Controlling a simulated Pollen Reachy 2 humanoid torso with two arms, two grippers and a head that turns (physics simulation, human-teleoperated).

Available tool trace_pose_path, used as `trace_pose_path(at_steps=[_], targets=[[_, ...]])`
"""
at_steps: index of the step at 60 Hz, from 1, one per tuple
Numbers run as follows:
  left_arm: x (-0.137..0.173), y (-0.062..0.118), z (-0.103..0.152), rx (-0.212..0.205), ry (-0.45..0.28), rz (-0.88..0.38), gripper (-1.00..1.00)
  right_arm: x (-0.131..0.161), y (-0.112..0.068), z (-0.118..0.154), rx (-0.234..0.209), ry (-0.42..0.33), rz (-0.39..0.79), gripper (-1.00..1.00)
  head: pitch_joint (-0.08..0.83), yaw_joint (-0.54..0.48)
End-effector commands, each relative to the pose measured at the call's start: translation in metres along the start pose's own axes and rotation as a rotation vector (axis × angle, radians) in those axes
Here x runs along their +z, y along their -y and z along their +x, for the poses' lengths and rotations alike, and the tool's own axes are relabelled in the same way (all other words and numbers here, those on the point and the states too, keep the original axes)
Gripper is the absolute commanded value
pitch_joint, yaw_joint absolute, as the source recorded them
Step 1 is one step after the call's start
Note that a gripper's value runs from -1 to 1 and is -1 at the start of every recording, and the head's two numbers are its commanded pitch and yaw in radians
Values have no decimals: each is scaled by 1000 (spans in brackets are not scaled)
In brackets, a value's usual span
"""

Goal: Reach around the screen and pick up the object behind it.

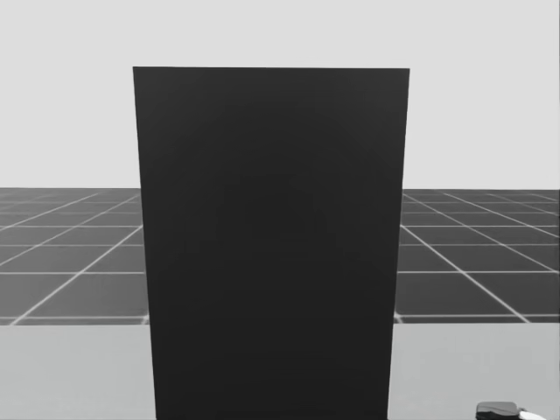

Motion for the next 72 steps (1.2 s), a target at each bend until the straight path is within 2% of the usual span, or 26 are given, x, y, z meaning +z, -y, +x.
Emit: trace_pose_path(at_steps=[1,17,26,34,42,53,59,68,72], targets=[[-5,9,1,3,-26,-78,-1000,0,-2,-3,-86,115,227,-1000,28,-19],[-27,17,-16,36,-77,-138,-1000,-5,-4,-8,-80,80,224,-1000,36,-17],[-42,7,-37,57,-103,-108,-1000,-6,-5,-9,-76,74,220,-1000,40,-14],[-60,2,-54,102,-130,-102,-1000,-8,-5,-10,-74,70,219,-1000,47,-9],[-82,12,-63,131,-156,-156,-1000,-8,-6,-10,-71,66,221,-1000,54,-6],[-105,28,-65,143,-162,-210,-1000,-8,-7,-10,-65,66,219,-1000,57,-3],[-111,29,-70,152,-171,-212,-1000,-8,-7,-10,-64,64,219,-1000,59,-2],[-112,28,-82,191,-176,-173,-1000,-9,-7,-10,-61,57,217,-1000,65,2],[-112,28,-85,188,-199,-154,-1000,-9,-8,-10,-61,57,217,-1000,66,5]])
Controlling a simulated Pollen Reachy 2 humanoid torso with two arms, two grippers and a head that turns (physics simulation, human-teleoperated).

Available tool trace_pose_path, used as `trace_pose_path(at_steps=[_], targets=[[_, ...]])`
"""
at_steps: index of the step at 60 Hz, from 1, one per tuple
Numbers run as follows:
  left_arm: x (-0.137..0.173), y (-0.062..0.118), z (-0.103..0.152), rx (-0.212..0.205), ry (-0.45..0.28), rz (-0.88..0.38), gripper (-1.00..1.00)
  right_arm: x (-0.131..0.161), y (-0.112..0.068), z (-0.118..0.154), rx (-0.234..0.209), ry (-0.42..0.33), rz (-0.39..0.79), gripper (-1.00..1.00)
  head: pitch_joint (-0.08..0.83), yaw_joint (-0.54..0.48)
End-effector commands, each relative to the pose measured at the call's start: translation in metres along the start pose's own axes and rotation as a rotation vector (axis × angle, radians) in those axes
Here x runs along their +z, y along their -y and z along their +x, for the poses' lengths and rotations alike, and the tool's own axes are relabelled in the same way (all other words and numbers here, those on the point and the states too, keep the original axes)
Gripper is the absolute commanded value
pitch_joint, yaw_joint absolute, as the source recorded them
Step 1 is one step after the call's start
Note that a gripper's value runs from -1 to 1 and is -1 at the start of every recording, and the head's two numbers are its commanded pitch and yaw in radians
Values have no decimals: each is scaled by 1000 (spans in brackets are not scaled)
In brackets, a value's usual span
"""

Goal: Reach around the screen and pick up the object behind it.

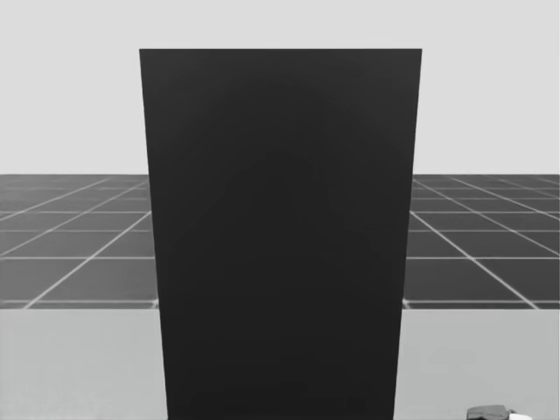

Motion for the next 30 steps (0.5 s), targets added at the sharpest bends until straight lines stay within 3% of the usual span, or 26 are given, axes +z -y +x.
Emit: trace_pose_path(at_steps=[1,2,3,4,6,23,30], targets=[[-4,-1,-10,26,-29,29,-1000,-1,-1,0,-48,129,137,-1000,66,5],[-4,-1,-10,22,-27,33,-1000,-1,-1,0,-48,129,137,-1000,66,5],[-4,-1,-10,17,-24,43,-492,-1,-1,0,-47,129,137,-1000,66,5],[-4,-1,-10,31,-27,35,916,-1,-1,0,-47,128,137,-1000,65,5],[-3,-1,-9,27,-25,40,1000,0,-1,0,-47,129,136,-1000,64,4],[10,0,0,-4,10,84,1000,0,-1,0,-45,125,133,-1000,66,-3],[38,-5,12,-10,63,154,1000,0,-1,0,-47,125,132,-1000,62,-3]])
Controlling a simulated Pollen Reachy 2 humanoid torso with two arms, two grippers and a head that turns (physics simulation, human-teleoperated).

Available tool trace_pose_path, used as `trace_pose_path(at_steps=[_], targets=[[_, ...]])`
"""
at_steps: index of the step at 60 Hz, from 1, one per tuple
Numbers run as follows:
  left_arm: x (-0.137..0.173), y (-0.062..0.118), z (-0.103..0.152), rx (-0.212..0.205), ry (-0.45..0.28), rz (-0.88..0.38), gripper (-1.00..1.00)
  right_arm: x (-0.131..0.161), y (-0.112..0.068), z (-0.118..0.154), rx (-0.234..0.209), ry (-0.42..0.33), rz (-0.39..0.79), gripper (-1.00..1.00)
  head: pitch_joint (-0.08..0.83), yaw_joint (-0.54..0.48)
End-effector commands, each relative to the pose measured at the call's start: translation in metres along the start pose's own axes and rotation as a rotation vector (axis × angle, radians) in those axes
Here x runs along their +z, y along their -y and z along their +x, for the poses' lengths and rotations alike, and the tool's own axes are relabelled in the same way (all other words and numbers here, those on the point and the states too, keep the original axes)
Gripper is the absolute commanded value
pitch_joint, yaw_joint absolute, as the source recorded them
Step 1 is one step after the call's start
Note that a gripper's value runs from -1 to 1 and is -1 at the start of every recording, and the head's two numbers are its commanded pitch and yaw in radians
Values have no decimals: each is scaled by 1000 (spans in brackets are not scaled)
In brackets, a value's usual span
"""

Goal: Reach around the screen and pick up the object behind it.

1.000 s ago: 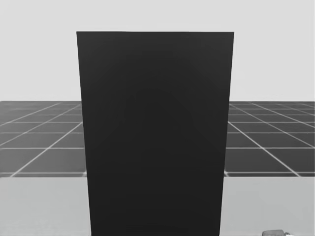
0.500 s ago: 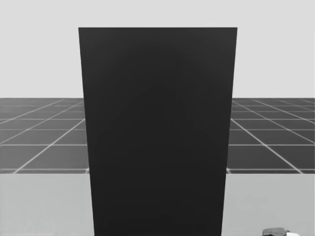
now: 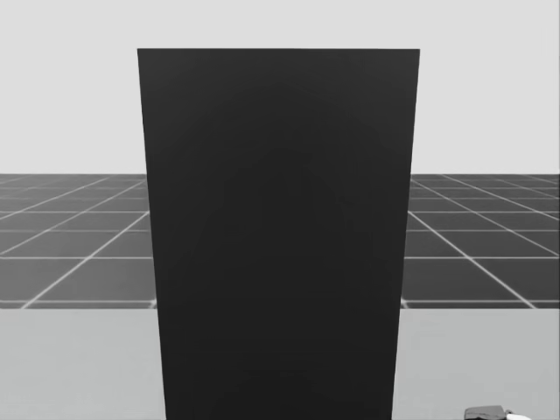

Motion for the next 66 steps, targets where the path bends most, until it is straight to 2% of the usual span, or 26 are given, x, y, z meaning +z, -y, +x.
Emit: trace_pose_path(at_steps=[1,11,21,31,34,43,48,50,56,57,60,61,66], targets=[[31,-12,20,-40,62,93,1000,0,0,0,-48,127,128,-1000,62,-3],[75,-19,21,-52,67,195,1000,0,1,0,-48,125,125,-1000,58,-5],[105,-28,17,-56,54,277,1000,0,1,1,-47,127,124,-1000,58,-5],[134,-48,31,-78,63,402,1000,-1,2,1,-46,131,98,-1000,57,-7],[141,-54,40,-81,82,427,1000,-1,4,-1,-39,120,76,-1000,56,-7],[151,-70,73,-127,113,498,1000,-2,6,-3,-23,103,40,-1000,51,-7],[153,-74,93,-156,134,524,1000,-4,10,-4,-33,81,2,-1000,50,-8],[153,-75,107,-184,141,540,1000,-5,13,-6,-37,79,-32,-1000,50,-8],[156,-75,138,-232,168,556,1000,-6,14,-7,-39,71,-41,-1000,48,-9],[157,-75,149,-250,177,561,1000,-6,14,-6,-41,72,-47,-1000,47,-9],[159,-75,160,-270,181,566,1000,-6,14,-5,-44,76,-57,-1000,48,-9],[161,-75,171,-291,184,576,1000,-6,15,-4,-45,82,-70,-1000,48,-11],[167,-76,197,-323,215,601,1000,-6,17,-3,-49,91,-106,-1000,47,-13]])
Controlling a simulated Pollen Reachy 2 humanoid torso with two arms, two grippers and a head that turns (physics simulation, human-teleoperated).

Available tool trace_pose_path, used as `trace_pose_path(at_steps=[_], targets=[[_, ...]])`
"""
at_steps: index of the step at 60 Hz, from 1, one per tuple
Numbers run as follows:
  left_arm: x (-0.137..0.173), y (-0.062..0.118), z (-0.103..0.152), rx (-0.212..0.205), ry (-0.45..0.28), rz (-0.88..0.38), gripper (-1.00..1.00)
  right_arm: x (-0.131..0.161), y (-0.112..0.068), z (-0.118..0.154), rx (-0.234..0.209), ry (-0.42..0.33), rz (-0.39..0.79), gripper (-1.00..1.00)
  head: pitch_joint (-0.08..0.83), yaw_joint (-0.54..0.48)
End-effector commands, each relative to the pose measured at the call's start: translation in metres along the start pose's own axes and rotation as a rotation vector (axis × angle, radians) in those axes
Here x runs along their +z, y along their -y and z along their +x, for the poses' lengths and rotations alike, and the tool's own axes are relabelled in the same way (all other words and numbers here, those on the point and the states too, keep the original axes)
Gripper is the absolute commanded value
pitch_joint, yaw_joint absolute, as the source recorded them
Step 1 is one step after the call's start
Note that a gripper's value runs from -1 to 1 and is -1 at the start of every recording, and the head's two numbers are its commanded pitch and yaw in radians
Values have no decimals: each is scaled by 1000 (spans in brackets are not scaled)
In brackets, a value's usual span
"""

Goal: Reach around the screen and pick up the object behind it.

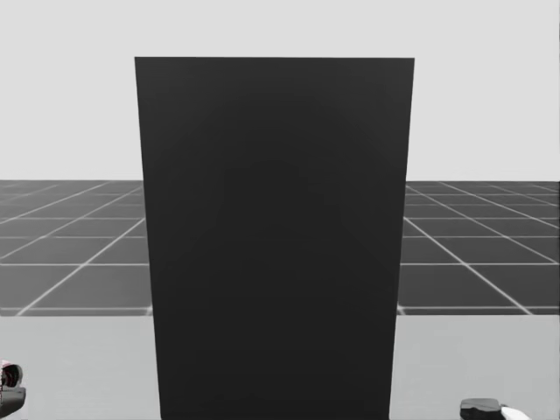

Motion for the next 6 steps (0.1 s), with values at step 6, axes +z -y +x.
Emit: trace_pose_path(at_steps=[6], targets=[[-7,-27,103,-139,153,81,1000,-6,11,0,-7,27,-158,-1000,44,-12]])
